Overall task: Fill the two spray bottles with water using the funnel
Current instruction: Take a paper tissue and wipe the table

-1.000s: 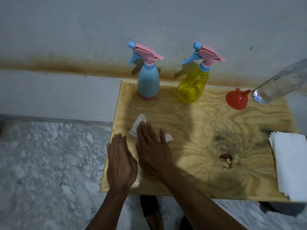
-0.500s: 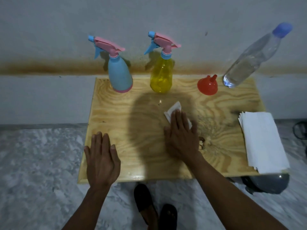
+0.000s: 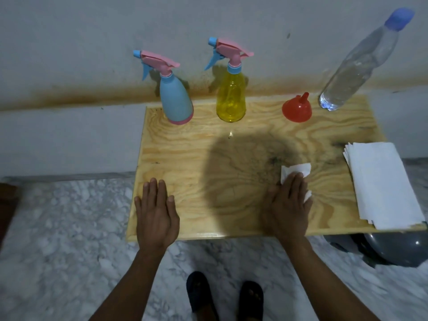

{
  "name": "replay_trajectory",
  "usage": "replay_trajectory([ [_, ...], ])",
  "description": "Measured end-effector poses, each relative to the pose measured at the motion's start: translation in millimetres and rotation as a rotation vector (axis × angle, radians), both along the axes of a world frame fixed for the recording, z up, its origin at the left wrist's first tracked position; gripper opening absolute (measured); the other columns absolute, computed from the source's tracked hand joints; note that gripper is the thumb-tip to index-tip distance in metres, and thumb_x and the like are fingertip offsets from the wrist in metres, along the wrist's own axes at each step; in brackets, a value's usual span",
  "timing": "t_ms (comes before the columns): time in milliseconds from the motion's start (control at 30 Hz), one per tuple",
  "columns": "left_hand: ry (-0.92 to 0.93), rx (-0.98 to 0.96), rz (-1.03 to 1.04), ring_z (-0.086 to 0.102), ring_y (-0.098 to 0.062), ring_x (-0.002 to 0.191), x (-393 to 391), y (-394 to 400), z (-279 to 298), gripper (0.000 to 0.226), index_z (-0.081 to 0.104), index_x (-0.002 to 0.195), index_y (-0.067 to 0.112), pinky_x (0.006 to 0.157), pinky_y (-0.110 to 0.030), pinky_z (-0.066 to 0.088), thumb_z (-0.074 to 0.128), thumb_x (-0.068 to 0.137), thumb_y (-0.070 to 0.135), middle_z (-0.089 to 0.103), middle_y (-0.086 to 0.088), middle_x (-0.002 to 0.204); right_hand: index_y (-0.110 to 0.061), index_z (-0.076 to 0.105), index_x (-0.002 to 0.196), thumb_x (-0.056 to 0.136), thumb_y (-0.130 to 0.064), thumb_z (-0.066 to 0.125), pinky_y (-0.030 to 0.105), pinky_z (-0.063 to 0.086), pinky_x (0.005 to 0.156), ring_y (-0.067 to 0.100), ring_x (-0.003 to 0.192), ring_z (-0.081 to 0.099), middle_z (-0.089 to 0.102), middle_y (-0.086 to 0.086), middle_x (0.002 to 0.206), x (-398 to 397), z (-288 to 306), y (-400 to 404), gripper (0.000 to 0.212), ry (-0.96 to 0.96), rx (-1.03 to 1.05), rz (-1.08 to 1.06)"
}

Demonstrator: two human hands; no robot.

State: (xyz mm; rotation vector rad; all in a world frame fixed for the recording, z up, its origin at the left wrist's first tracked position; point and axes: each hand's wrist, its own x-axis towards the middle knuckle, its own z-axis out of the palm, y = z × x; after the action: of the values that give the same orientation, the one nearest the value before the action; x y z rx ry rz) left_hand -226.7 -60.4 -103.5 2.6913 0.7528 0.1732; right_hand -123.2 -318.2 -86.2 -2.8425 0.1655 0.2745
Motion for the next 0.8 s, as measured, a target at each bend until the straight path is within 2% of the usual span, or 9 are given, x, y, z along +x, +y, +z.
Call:
replay_trajectory([
  [67,0.001,0.014,-0.016,0.013,-0.024,0.154,-2.1,2.7,0.2,0.059,0.035,0.153,0.008,0.124,-0.052,0.009,0.019,0.105,0.039,0.025,-0.009,0.163,0.008,0.027,0.149,0.097,-0.037,0.024,0.061,0.031,0.108,0.042,0.143,0.033,0.031,0.029,0.154,-5.0,-0.5,23.5,0.07,-0.021,0.031,-0.015],
  [133,0.004,0.017,-0.047,0.013,-0.021,0.154,-6.3,9.0,0.1,0.058,0.034,0.153,0.009,0.125,-0.049,0.01,0.02,0.106,0.039,0.024,-0.008,0.164,0.004,0.016,0.153,0.095,-0.042,0.019,0.057,0.017,0.117,0.036,0.151,0.015,0.016,0.023,0.162,-8.5,0.2,50.6,0.074,-0.042,0.076,-0.009],
  [200,-0.001,0.008,-0.089,0.012,-0.017,0.153,-9.0,14.3,0.7,0.058,0.032,0.154,0.009,0.125,-0.047,0.011,0.02,0.106,0.037,0.023,-0.006,0.164,0.001,0.008,0.155,0.1,-0.04,0.025,0.052,0.007,0.121,0.031,0.153,0.002,0.005,0.018,0.165,-12.1,0.3,74.5,0.071,-0.042,0.094,0.026],
  [267,-0.012,-0.002,-0.118,0.012,-0.015,0.152,-12.3,21.1,0.5,0.056,0.032,0.154,0.008,0.125,-0.045,0.011,0.021,0.106,0.035,0.024,-0.006,0.164,0.0,0.005,0.155,0.102,-0.037,0.03,0.05,0.002,0.121,0.029,0.153,-0.002,0.001,0.016,0.165,-17.6,0.7,100.6,0.069,-0.063,0.123,0.074],
  [433,-0.074,-0.015,-0.131,0.021,-0.021,0.152,-13.6,25.7,-2.9,0.051,0.038,0.151,0.004,0.125,-0.044,0.013,0.028,0.105,0.024,0.031,-0.01,0.161,-0.003,0.007,0.156,0.102,-0.034,0.028,0.049,0.001,0.121,0.024,0.153,-0.001,0.003,0.012,0.166,-34.6,-2.1,150.0,0.066,-0.079,0.149,0.235],
  [567,-0.104,-0.05,-0.161,0.021,-0.025,0.152,-16.0,31.8,-7.4,0.05,0.038,0.149,0.001,0.126,-0.042,0.009,0.033,0.1,0.01,0.032,-0.015,0.16,-0.001,0.02,0.155,0.096,-0.031,0.028,0.054,0.015,0.119,0.029,0.152,0.013,0.016,0.015,0.164,-53.9,-5.2,165.3,0.066,-0.114,0.147,0.414],
  [667,-0.099,-0.019,-0.173,0.021,-0.026,0.152,-16.6,35.9,-10.0,0.049,0.039,0.148,-0.001,0.126,-0.037,0.004,0.036,0.099,0.006,0.034,-0.017,0.159,-0.002,0.019,0.155,0.098,-0.03,0.024,0.055,0.014,0.121,0.029,0.153,0.009,0.014,0.014,0.164,-72.5,-8.7,159.0,0.064,-0.095,0.111,0.576],
  [800,-0.094,-0.013,-0.179,0.022,-0.031,0.151,-17.2,34.0,-10.8,0.048,0.039,0.147,-0.002,0.125,-0.044,0.009,0.041,0.099,0.002,0.033,-0.02,0.158,-0.008,0.016,0.157,0.101,-0.026,0.024,0.054,0.015,0.121,0.027,0.153,0.005,0.011,0.008,0.166,-91.5,-10.5,134.7,0.059,-0.114,0.072,0.693],
])
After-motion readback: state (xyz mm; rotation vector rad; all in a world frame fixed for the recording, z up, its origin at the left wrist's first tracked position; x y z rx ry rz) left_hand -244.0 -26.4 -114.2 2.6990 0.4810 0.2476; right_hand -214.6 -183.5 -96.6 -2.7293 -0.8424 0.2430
